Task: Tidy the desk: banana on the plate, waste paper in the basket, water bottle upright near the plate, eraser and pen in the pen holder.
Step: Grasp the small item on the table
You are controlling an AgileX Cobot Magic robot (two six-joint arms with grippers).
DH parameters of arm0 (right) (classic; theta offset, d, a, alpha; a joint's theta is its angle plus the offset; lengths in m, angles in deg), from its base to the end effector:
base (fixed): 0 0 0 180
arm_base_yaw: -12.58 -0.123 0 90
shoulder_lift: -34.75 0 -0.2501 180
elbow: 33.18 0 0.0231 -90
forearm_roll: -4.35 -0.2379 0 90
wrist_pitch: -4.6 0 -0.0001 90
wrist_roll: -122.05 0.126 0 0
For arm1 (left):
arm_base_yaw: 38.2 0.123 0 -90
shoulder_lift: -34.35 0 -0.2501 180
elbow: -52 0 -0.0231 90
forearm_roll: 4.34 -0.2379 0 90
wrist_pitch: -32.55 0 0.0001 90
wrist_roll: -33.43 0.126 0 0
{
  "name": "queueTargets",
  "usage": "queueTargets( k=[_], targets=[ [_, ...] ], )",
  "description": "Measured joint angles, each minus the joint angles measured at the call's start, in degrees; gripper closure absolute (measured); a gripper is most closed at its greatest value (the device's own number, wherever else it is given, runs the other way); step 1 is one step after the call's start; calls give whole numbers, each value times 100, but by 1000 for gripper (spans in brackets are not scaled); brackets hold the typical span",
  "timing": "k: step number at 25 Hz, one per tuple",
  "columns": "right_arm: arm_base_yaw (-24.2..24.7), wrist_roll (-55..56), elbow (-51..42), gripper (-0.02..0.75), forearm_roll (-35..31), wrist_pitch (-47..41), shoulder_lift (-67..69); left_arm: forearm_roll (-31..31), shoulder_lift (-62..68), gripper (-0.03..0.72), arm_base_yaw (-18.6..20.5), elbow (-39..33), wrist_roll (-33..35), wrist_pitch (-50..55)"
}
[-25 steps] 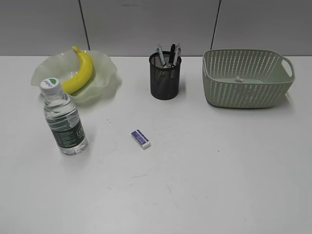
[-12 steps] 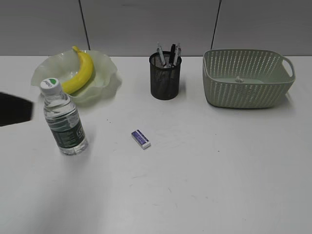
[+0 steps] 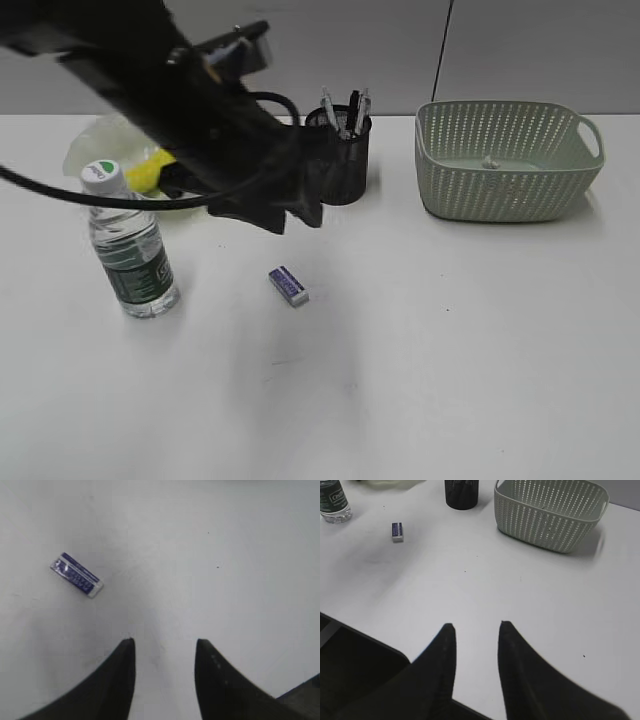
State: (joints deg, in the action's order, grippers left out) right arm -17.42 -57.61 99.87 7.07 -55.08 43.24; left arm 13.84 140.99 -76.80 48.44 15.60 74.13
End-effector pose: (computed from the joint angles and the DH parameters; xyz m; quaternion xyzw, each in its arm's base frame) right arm 0.0454 0.0202 0.2604 -0.2151 0.8158 0.1174 0.5238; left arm 0.2680 -0.2474 0.1950 0.0850 0.9580 -0.2288 0.1504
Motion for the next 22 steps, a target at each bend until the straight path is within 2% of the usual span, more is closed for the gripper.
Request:
queueTargets(
  k=[2, 10, 17, 22],
  targets=[
    [-6, 0, 0, 491, 0, 0, 0, -32, 600, 376, -14, 530, -501, 295],
    [-6, 0, 0, 493, 0, 0, 0, -866, 2364, 239, -8, 2235, -2240, 1455],
    [-6, -34, 0, 493, 0, 0, 0, -1116, 3302, 230, 153, 3208, -2763, 2559],
    [-6, -34, 0, 493, 0, 0, 0, -1120, 3581, 230, 310, 3311, -2873, 2612]
  ],
)
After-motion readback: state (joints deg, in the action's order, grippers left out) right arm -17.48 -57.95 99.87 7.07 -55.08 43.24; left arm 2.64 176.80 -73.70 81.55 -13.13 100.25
